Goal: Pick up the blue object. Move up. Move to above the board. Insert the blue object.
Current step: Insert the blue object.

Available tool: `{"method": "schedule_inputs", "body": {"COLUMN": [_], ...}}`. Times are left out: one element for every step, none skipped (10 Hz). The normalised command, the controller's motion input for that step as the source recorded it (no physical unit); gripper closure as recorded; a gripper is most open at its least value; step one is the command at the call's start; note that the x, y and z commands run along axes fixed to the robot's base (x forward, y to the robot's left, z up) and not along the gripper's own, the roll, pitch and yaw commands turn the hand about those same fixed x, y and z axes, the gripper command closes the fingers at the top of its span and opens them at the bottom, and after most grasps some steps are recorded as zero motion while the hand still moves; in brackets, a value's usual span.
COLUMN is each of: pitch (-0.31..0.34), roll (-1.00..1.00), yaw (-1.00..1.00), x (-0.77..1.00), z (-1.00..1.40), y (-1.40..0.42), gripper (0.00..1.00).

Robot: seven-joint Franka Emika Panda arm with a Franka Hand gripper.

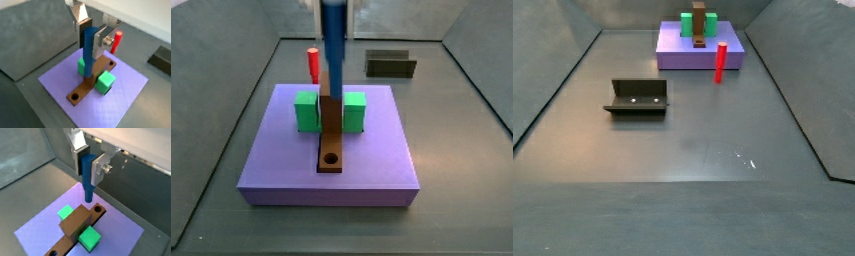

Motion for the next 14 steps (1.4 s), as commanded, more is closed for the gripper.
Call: {"method": "schedule_inputs", "body": {"pitch": [0.123, 0.13, 0.029, 0.0, 0.0, 0.0, 0.0, 0.01, 0.007, 0.01, 0.02, 0.019, 0.011, 0.076], "roll": [0.08, 0.0, -0.05, 0.0, 0.17, 0.28, 0.29, 0.25, 0.18, 0.13, 0.1, 0.07, 0.07, 0.14], "yaw": [-0.09, -0.19, -0.12, -0.06, 0.0, 0.0, 0.0, 0.0, 0.0, 0.0, 0.0, 0.0, 0.0, 0.0], "x": [0.27, 0.21, 0.12, 0.0, -0.16, -0.15, -0.15, -0.06, 0.0, 0.0, 0.0, 0.0, 0.0, 0.27], "z": [-0.87, -0.59, -0.41, -0.32, -0.35, -0.45, -0.44, -0.37, -0.3, -0.22, -0.21, -0.18, -0.23, -0.53], "y": [-0.32, -0.25, -0.16, -0.14, -0.16, -0.16, -0.15, -0.17, -0.18, -0.15, -0.15, -0.13, -0.13, -0.06], "gripper": [1.0, 1.0, 1.0, 1.0, 1.0, 1.0, 1.0, 1.0, 1.0, 1.0, 1.0, 1.0, 1.0, 1.0]}}
